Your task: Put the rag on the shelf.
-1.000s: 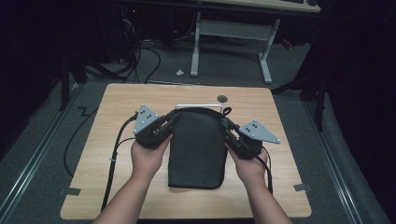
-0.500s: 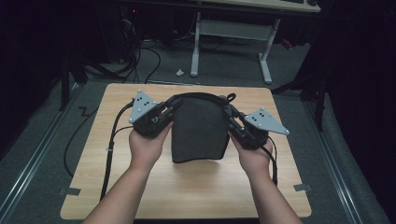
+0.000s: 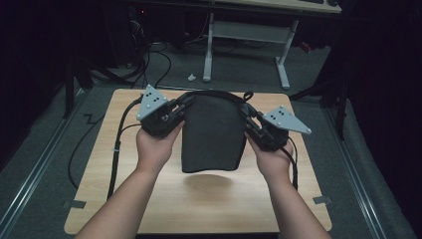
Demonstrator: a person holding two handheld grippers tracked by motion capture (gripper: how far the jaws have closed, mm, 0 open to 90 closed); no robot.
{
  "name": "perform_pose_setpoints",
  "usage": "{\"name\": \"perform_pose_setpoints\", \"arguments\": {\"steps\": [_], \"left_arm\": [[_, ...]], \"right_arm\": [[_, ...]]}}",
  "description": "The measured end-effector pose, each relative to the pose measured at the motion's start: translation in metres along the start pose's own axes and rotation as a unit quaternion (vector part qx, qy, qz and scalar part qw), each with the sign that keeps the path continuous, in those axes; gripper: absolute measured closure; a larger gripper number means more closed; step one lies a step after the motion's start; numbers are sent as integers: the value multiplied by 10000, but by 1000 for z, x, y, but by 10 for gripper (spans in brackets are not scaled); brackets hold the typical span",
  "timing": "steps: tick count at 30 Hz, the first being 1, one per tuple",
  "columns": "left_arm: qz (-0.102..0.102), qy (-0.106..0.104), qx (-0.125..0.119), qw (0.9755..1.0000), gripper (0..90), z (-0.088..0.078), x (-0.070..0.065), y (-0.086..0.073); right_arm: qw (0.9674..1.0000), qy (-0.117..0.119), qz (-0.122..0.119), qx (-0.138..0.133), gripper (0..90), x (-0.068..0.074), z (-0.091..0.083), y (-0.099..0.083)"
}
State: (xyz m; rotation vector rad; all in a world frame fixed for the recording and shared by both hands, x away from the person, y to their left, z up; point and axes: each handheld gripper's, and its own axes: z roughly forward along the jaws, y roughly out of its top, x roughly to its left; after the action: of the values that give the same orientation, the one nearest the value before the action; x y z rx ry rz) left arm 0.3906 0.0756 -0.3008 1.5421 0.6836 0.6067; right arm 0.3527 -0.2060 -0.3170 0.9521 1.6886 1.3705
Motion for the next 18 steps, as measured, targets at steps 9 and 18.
{"name": "perform_pose_setpoints", "arguments": {"steps": [9,18], "left_arm": [[105,98,27,9999,823,21,14,16],[189,144,161,9996,822,41,33,23]], "right_arm": [[9999,-26,131,-6,785,-16,19,19],[9999,-77,44,68,785,-27,40,29]]}}
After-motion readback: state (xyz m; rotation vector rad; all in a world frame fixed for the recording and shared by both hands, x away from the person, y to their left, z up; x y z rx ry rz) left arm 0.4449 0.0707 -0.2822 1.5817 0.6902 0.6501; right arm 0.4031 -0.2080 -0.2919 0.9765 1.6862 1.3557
